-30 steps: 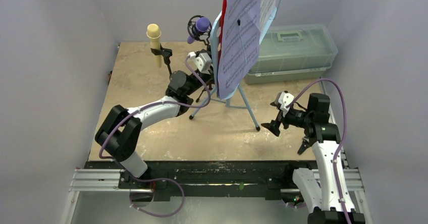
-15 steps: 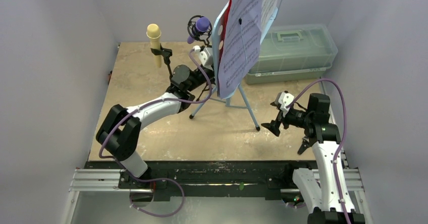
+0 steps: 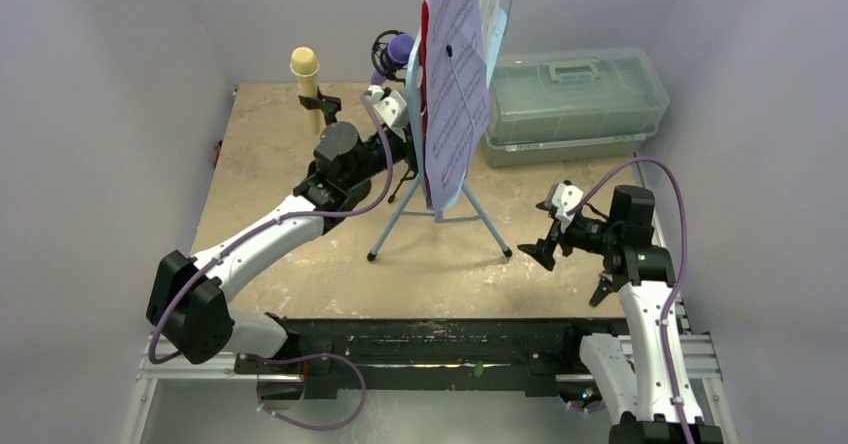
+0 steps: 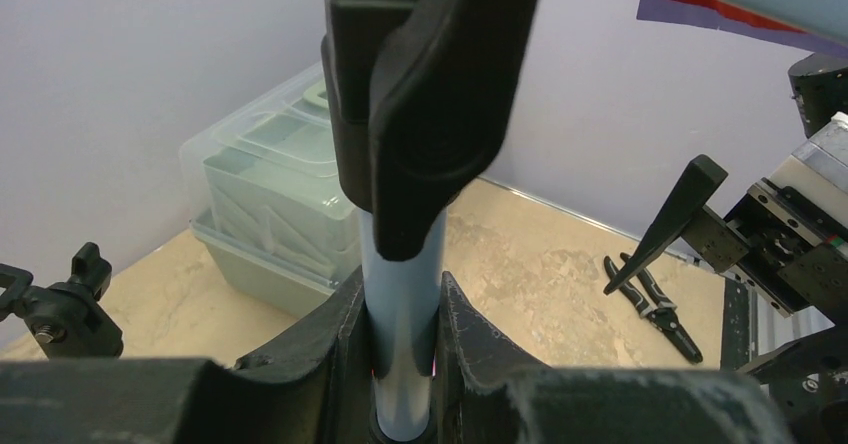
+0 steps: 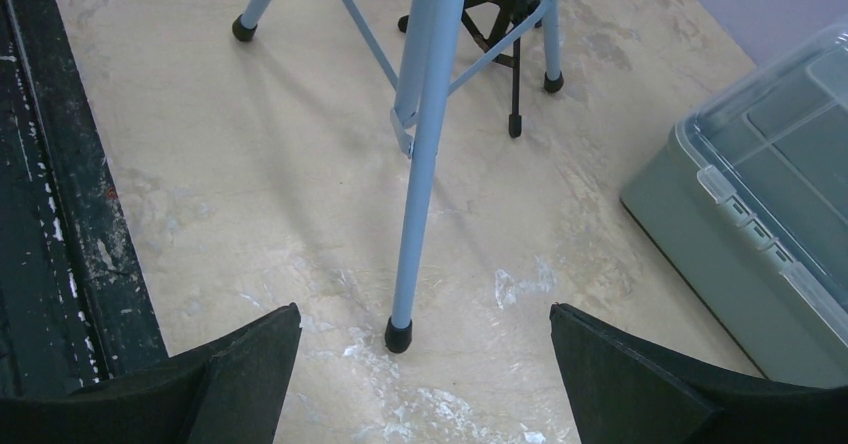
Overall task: Pack up the instrument practice props
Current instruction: Pick up the music stand from the center of the board.
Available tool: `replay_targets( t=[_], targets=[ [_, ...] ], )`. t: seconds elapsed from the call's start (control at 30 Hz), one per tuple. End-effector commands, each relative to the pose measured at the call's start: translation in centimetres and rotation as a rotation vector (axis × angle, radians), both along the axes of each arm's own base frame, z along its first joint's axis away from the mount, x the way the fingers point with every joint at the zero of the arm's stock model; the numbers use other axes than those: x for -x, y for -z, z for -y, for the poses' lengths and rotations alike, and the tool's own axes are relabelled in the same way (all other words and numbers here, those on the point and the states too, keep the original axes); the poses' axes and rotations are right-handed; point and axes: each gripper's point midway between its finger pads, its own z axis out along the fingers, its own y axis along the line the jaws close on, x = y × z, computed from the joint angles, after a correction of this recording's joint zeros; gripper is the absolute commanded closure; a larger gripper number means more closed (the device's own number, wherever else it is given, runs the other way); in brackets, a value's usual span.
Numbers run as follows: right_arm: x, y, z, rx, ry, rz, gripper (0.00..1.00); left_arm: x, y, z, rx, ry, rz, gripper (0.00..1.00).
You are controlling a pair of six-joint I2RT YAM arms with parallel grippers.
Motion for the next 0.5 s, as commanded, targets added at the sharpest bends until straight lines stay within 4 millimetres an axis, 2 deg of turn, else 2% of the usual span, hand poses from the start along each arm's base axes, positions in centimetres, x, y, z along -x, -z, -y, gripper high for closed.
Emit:
replay_targets(
  t=[0.0, 0.17, 0.47],
  targets=[
    [-0.1, -1.1, -0.1, -0.007, -0.009, 0.038, 0.01, 1.7, -7.2, -1.2, 0.201, 0.046, 0.086, 1.00],
    [-0.1, -1.0, -0.1, -0.007, -0.009, 0.037, 0.01, 2.2, -8.8, -0.7, 0.214, 0.103, 0.124, 1.00],
    [-0.1, -0.9, -0.1, -0.006, -0.011, 0.032, 0.01, 4.5, -11.9, -0.8, 0.184, 0.184, 0.213, 1.00]
  ],
)
